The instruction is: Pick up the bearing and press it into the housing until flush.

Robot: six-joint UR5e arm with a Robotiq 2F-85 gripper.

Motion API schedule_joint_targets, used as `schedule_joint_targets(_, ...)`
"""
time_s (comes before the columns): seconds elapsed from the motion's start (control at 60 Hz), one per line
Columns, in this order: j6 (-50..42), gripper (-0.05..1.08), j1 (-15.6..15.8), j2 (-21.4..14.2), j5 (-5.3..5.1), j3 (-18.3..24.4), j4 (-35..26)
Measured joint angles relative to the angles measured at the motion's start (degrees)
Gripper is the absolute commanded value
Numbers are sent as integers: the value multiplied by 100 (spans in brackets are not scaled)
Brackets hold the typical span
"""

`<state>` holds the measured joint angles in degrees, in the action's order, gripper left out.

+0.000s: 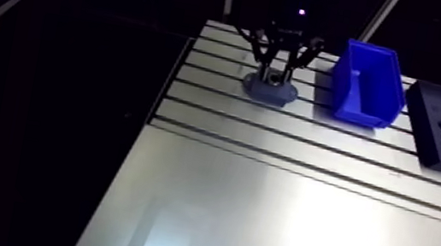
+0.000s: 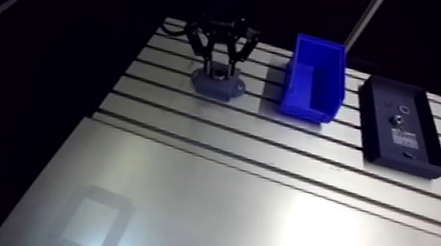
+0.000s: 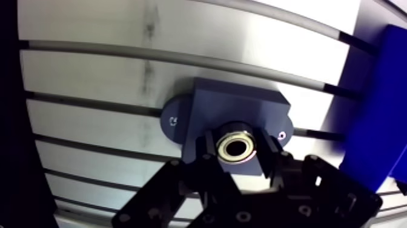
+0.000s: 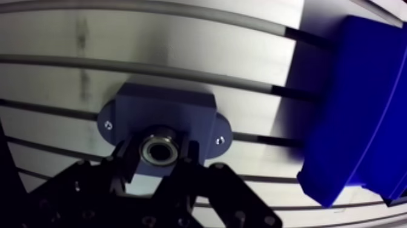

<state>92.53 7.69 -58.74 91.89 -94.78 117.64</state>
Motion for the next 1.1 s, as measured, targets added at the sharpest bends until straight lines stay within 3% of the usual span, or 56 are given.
schedule_joint_targets(0.3,4,69,-10,0,0,0,-2)
schedule_joint_targets(0.317,4,61,-10,1,0,-1,-2)
schedule_joint_targets(0.333,4,61,-10,0,-1,0,-3)
schedule_joint_targets(0.35,5,49,-11,0,-1,-1,-3)
schedule_joint_targets(0.5,6,36,-13,-3,-3,-2,-11)
schedule_joint_targets(0.633,6,2,-13,-29,-7,3,-9)
schedule_joint_targets(1.0,7,1,-16,-138,-16,23,-42)
schedule_joint_targets(1.033,6,4,-17,-157,-17,29,-48)
schedule_joint_targets(1.083,6,20,-18,-184,-18,37,-62)
schedule_joint_targets(1.1,7,20,-18,-193,-19,41,-67)
